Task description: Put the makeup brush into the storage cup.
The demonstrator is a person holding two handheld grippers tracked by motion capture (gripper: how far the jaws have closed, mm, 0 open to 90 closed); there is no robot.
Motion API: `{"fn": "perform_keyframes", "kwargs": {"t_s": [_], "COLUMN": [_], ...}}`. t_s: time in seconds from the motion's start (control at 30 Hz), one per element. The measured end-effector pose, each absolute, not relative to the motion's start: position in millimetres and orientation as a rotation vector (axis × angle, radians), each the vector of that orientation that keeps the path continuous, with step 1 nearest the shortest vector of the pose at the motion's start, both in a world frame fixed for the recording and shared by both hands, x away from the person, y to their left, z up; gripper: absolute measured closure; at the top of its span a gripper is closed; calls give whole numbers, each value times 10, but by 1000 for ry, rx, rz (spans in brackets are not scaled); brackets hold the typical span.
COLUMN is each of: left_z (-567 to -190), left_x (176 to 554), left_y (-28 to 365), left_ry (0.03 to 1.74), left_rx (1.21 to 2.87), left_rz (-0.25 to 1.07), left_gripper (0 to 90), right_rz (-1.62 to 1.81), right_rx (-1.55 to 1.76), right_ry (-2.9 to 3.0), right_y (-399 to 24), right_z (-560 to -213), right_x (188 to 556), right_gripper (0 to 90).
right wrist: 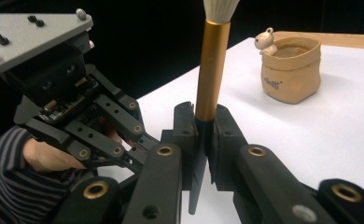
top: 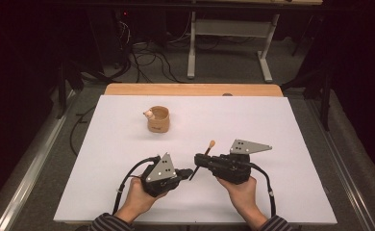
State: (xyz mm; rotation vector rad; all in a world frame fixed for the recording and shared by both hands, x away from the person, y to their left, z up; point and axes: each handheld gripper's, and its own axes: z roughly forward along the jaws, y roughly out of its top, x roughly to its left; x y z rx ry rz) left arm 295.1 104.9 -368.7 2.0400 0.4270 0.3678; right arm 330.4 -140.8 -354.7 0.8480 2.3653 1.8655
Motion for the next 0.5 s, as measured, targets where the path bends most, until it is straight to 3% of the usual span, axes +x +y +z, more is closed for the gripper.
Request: {"fn": "perform_keyframes", "kwargs": {"t_s": [0.2,0.5], "left_z": [-3685,-3690], "left_x": [2964,2996], "left_y": [1034,1012], "left_ry": [445,472], "left_rx": [2030,2038], "left_rz": [341,291], "left_gripper": [760,825], "right_rz": [1832,1808], "right_rx": [814,765], "right_ry": [2383,2420], "right_y": [-1387,-1286], "right_z": [-3518,-3481], "right_x": [3289,3268], "right_gripper": [853,852]}}
